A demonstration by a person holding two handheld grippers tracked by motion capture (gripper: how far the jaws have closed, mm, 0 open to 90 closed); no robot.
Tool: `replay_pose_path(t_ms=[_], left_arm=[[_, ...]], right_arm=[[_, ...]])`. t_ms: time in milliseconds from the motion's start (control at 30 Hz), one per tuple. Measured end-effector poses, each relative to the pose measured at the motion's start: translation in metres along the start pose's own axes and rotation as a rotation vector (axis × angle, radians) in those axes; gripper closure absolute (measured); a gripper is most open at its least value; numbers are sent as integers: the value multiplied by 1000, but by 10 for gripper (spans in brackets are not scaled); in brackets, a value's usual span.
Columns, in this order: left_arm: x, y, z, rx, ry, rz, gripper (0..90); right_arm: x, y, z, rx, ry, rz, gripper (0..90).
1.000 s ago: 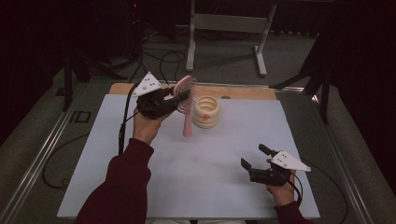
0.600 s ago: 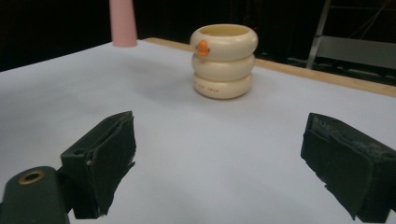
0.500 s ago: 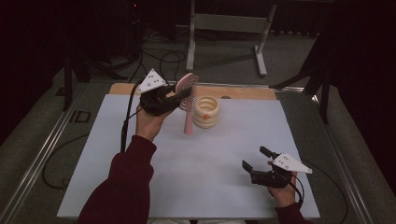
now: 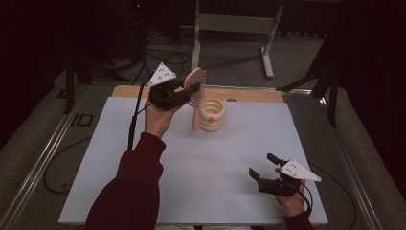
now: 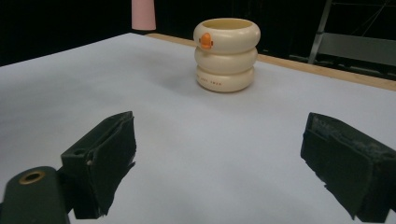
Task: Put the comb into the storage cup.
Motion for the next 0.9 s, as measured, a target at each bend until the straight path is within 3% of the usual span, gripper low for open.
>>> replay_pose_path(t_ms=[533, 900], left_arm=[[-15, -22, -2, -8, -14, -6, 657], [-22, -35, 3, -40, -6, -19, 657]], right_arm=[[1, 1, 1, 3, -4, 1, 102], [2, 2, 2, 3, -9, -1, 103]])
Point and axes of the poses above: each handheld gripper's, and its own axes: y roughly backward along the jaws, x roughly out of its underside, z roughly to its left, the point moved 10 cm from there along -y, roughly forward along the jaws, and after that the axes turned 11 degrees about -z, right-handed, at the moved point
